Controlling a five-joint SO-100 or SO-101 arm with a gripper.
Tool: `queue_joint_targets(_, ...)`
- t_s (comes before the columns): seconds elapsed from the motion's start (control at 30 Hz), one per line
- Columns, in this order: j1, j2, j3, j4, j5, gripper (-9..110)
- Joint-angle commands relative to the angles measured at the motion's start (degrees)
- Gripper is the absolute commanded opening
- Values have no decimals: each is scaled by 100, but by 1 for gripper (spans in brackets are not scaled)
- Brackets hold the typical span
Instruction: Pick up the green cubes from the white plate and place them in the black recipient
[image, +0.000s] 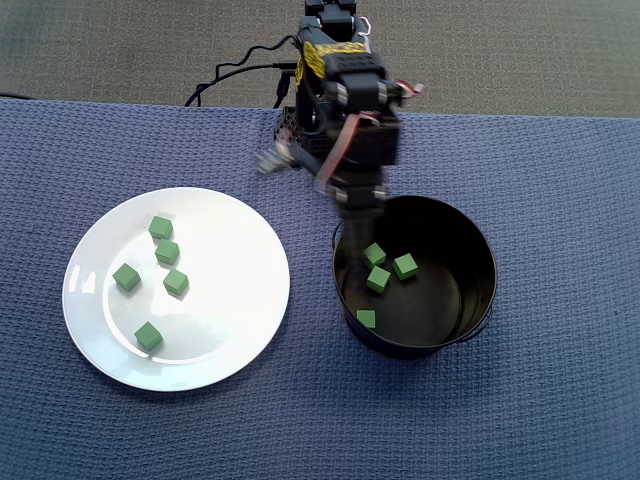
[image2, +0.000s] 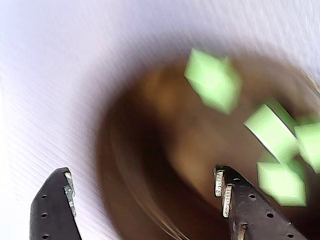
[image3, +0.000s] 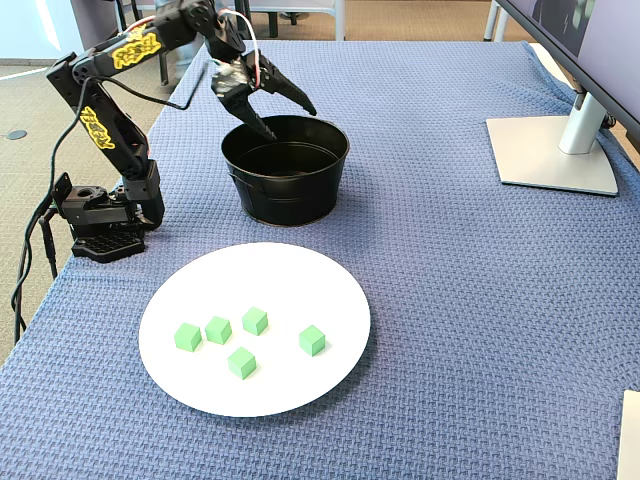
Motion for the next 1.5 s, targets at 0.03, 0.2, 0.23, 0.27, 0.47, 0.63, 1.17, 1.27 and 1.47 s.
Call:
queue_joint_targets(0.03,1468,-44,-510,88,-519,23)
queue_joint_targets(0.2,2830,-580,-123,-510,-1714,20)
queue_joint_targets(0.23,3015,-756,-88,-642,-2021,21)
queue_joint_targets(0.27,3155,-967,-79,-721,-2452,21)
queue_joint_targets(0.47,3753,-1995,88,-1652,-4667,21)
queue_joint_targets(0.63,4175,-2364,853,-2725,-6987,21)
queue_joint_targets(1.17,4649,-2909,536,-1986,-9255,22)
queue_joint_targets(1.27,4649,-3041,360,-1898,-9343,22)
queue_joint_targets(1.47,4623,-3041,316,-1942,-9501,22)
